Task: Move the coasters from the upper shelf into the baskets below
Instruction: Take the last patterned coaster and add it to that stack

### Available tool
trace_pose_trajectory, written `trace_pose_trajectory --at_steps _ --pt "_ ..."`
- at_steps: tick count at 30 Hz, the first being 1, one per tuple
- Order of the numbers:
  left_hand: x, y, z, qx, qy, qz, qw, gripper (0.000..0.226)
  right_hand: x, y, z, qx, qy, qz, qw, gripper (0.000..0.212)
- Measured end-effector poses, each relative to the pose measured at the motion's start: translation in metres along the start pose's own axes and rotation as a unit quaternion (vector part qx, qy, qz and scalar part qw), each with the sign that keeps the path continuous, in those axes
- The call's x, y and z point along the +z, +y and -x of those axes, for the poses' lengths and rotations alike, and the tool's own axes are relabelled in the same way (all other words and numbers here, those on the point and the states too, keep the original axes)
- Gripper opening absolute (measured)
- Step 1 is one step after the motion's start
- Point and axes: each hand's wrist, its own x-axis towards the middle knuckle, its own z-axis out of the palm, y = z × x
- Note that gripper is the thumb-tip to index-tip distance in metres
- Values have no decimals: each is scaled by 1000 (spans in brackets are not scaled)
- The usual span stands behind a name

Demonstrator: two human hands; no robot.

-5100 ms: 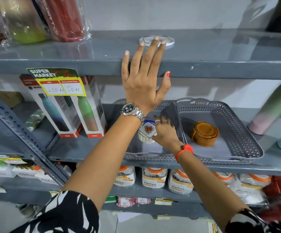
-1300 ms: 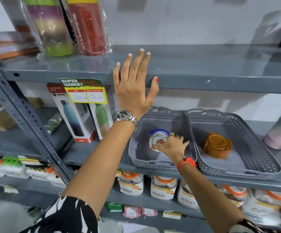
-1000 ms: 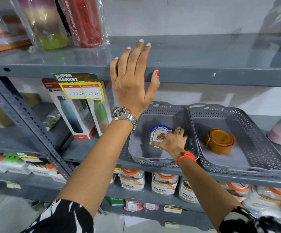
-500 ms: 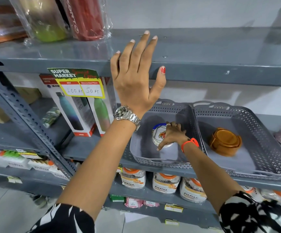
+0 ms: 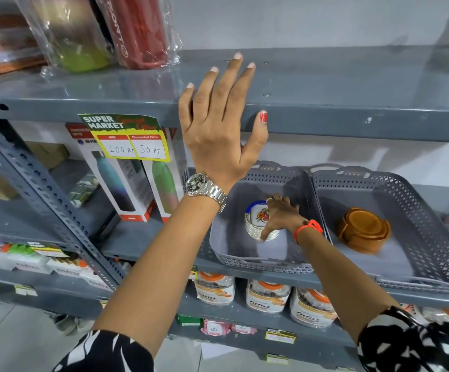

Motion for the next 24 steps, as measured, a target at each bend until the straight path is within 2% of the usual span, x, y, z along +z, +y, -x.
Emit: trace_pose_trajectory --at_steps 5,12,16,18,21,24 --pt "-2 1 0 -1 -5 2 1000 50 -3 0 2 -32 -30 27 999 109" --pt "1 -1 1 4 -2 -3 1000 50 -2 2 12 -43 -7 20 999 117" --pt "3 3 1 1 0 -8 1000 50 -11 17 26 -21 68 -121 990 126" --pt "3 5 0 -2 -2 2 1000 50 -21 31 35 -12 141 -182 973 115" --pt "0 10 -2 -26 -2 14 1000 53 -38 64 50 23 254 -207 945 81" --pt "-1 26 -6 -48 6 20 999 56 -43 100 66 94 283 -179 938 65"
